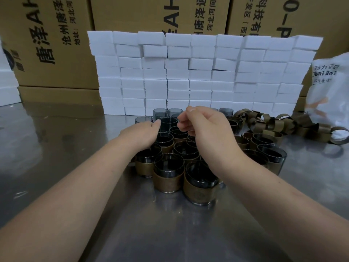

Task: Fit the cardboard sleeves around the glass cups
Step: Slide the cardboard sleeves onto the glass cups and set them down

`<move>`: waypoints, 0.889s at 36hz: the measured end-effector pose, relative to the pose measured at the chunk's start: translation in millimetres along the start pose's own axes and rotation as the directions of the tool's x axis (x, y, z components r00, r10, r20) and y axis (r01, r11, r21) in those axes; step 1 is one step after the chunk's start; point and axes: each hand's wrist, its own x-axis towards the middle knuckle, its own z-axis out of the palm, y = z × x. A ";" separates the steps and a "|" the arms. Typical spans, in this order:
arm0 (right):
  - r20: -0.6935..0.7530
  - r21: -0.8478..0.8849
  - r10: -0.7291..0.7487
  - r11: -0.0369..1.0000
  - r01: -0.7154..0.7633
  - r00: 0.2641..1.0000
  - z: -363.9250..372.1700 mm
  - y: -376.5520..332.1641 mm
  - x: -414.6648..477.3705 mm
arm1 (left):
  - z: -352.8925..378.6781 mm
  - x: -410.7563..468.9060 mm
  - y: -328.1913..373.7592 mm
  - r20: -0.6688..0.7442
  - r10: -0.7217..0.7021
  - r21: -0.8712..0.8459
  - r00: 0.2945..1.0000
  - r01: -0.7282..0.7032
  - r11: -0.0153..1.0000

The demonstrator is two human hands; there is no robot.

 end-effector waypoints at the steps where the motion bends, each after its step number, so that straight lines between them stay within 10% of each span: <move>1: 0.004 0.001 0.000 1.000 0.000 1.000 0.3 0.3 -0.4 | 1.5 1.7 1.6 0.026 0.001 0.015 1.000 -0.001 1.000; 32: 0.075 -0.043 0.016 0.999 -0.013 0.997 1.4 -0.5 -3.3 | 7.8 8.5 2.9 0.038 -0.014 0.043 0.999 0.012 0.999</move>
